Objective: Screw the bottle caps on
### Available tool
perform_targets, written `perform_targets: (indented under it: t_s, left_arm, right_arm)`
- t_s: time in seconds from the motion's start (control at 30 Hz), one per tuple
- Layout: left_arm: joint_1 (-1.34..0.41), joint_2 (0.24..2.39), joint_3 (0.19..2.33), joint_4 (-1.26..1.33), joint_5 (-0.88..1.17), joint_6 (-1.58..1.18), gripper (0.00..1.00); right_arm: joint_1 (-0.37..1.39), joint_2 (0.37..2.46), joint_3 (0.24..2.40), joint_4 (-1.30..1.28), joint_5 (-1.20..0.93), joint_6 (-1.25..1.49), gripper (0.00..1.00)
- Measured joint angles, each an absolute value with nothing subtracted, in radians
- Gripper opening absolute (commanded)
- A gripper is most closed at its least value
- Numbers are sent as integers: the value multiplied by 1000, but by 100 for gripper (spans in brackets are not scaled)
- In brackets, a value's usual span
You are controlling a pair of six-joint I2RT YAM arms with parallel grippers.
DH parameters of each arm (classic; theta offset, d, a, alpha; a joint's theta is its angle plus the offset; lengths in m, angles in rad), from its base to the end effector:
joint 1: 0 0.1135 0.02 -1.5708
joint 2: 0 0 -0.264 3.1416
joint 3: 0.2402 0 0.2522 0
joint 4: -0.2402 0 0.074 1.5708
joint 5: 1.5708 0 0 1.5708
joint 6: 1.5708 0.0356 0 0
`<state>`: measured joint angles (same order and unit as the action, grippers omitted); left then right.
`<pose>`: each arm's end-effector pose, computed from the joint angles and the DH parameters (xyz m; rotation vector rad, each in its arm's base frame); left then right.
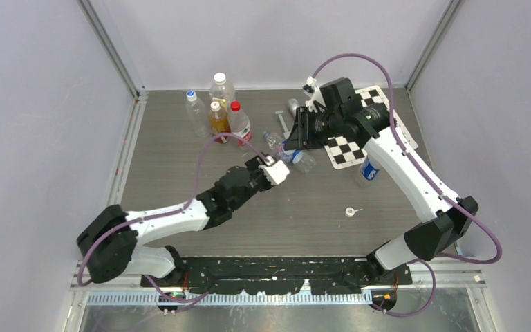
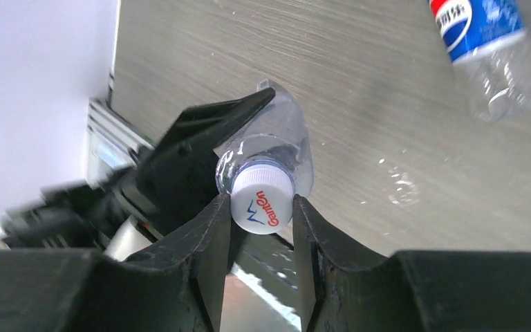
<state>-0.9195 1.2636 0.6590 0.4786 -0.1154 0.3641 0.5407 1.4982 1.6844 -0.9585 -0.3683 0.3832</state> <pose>0.1756 -0.2236 0.2615 0.9505 1.4167 -0.3170 0.2568 0.1691 0.4063 -0.3838 2.4221 0.8674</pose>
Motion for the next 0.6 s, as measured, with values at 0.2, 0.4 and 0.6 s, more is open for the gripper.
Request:
perform_targets:
  t_s: [0.2,0.4,0.6]
  left_arm:
    - [-1036,1434,656,596,-507,666,0]
    - [-1036,1367,645,596,-528,654,0]
    - [-908,1101,646,409,-232,470,0]
  right_arm:
    - [532,1467,1473,-805,-306,711,15]
    - [540,1446,1478,-750,-300,747,65]
    - [548,1440,1645,-768,-313,546,71]
